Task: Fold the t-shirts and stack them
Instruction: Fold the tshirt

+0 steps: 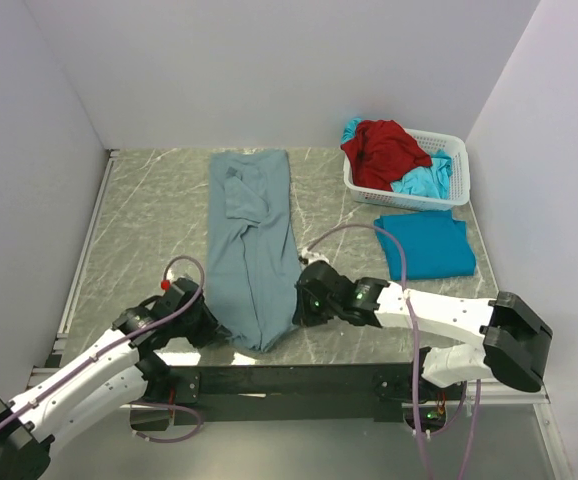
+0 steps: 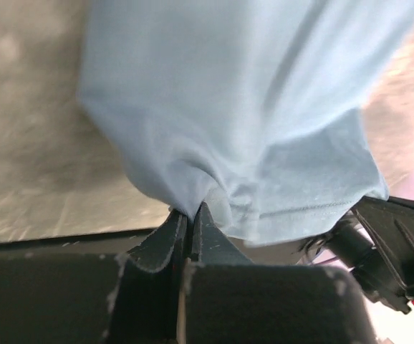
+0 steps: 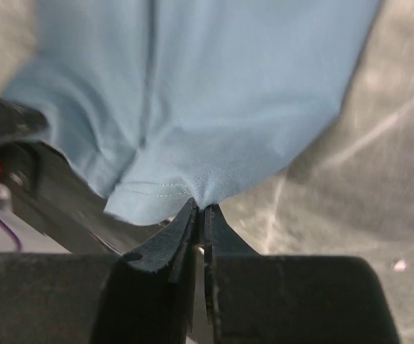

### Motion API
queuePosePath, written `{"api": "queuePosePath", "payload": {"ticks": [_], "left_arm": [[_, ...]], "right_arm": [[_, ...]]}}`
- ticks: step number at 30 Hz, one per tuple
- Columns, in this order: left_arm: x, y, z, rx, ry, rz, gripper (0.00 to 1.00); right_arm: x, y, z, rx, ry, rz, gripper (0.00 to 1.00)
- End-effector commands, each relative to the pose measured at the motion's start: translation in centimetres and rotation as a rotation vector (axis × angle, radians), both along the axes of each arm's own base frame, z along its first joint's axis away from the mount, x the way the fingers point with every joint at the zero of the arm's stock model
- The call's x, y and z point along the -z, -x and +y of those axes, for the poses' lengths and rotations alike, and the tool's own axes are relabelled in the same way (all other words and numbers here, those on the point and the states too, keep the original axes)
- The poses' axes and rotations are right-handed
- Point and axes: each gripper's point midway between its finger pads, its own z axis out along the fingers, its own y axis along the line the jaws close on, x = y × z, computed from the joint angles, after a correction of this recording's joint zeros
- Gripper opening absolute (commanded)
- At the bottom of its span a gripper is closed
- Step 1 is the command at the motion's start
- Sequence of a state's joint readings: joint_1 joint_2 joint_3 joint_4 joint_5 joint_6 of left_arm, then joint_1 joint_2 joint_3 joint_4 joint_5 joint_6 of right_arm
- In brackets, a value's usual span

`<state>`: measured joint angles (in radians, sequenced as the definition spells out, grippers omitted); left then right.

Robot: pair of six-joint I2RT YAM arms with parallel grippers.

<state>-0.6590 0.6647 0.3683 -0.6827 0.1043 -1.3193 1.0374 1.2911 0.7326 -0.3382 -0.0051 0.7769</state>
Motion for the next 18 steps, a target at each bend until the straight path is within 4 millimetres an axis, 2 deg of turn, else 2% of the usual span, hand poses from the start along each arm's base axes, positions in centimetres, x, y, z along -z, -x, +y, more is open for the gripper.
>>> {"api": "queuePosePath", "payload": {"ticks": [1,5,7,8,10,11,13,14,16,18], "left_arm": [[-3.8,-3.5,-0.4,-0.012,-0.008,-0.180,0.00],[-4.9,-5.7,0.0,-0.043,-0.071,-0.254,0.00],[-6.4,-7.7,-0.2,-0.062,-0.077,-0.331,0.00],[-6.4,-8.5,-0.1,-0.072,-0.098,-0.333,0.00],[-7.9,-10.3,-0.4,-0.049,-0.115,-0.406,0.00],[-7.4,-11.3,0.1,-0.056,-0.146,-0.390,0.00],[-7.9,-13.0,0.3,-0.026,-0.187,-0.406,0.00],[-8.3,-13.9,0.8,-0.040,-0.188,-0.413,0.00],[-9.8,-15.9,0.5,-0.032,-0.169,-0.493,0.00],[-10.5,-17.3,0.5,-0.026,-0.156,-0.544,0.00]], "right_arm": [[-2.2,-3.4,0.0,0.037,0.024,-0.111,0.00],[-3.5,-5.4,0.5,0.048,0.015,-0.146,0.00],[-4.5,-6.4,1.0,0.051,0.003,-0.166,0.00],[-4.4,-7.1,0.8,0.062,0.015,-0.170,0.00],[-4.9,-8.2,0.9,0.076,0.023,-0.180,0.00],[-5.0,-8.9,0.7,0.087,0.031,-0.187,0.00],[-5.2,-9.9,0.9,0.095,0.039,-0.192,0.00],[-5.2,-10.2,0.8,0.093,0.047,-0.198,0.00],[-5.5,-11.3,0.8,0.104,0.051,-0.207,0.00],[-5.1,-12.5,0.4,0.123,0.070,-0.206,0.00]]}}
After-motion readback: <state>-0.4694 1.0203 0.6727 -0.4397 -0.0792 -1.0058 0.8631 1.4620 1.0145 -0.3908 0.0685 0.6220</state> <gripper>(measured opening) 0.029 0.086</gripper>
